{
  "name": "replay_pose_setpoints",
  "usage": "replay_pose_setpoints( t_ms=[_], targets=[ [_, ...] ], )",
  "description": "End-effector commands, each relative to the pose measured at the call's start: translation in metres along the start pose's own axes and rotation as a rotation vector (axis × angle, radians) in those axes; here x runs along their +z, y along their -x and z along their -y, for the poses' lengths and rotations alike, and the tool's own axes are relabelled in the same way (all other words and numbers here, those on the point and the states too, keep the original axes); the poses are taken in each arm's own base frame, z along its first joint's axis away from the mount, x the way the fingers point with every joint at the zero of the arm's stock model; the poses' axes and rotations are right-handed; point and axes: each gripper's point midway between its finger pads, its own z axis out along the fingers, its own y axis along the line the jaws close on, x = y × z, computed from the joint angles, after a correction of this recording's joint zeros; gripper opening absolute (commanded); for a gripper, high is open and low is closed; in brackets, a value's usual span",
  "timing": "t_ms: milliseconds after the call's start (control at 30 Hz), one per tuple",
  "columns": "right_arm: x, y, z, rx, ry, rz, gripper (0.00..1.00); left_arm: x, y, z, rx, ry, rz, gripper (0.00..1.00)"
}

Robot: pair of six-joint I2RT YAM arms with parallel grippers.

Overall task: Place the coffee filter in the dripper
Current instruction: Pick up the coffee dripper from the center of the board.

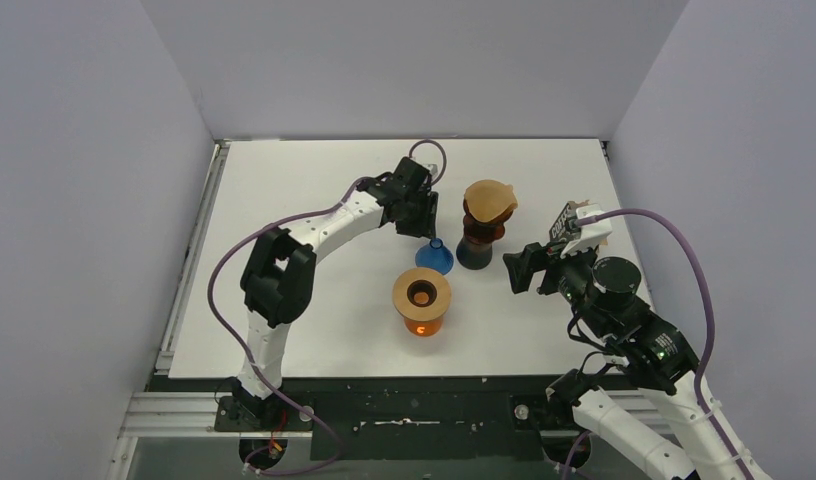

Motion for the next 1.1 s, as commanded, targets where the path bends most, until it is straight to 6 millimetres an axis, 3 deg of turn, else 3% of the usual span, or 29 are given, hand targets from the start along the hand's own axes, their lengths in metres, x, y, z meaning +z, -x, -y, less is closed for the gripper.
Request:
replay_pose_setpoints(
  t_ms=[0,433,667,1067],
  targets=[
    [0.003,0.008,-0.002,0.005,0.009,0.034,0.88,0.001,0.013,0.004,0.011,0.002,0.024,0.36],
    [0.007,0.004,-0.003,0.013,0.010,0.022,0.88,0.006,-0.001,0.002,0.082,0.075,-0.016,0.29],
    [0.008,0.005,-0.004,0.020,0.012,0.024,0.88,0.000,0.004,-0.002,0.091,0.108,0.001,0.00],
    [0.003,0.013,-0.005,0.040,0.014,0.030,0.88,-0.023,0.009,-0.001,0.095,0.097,0.045,0.00]
  ],
)
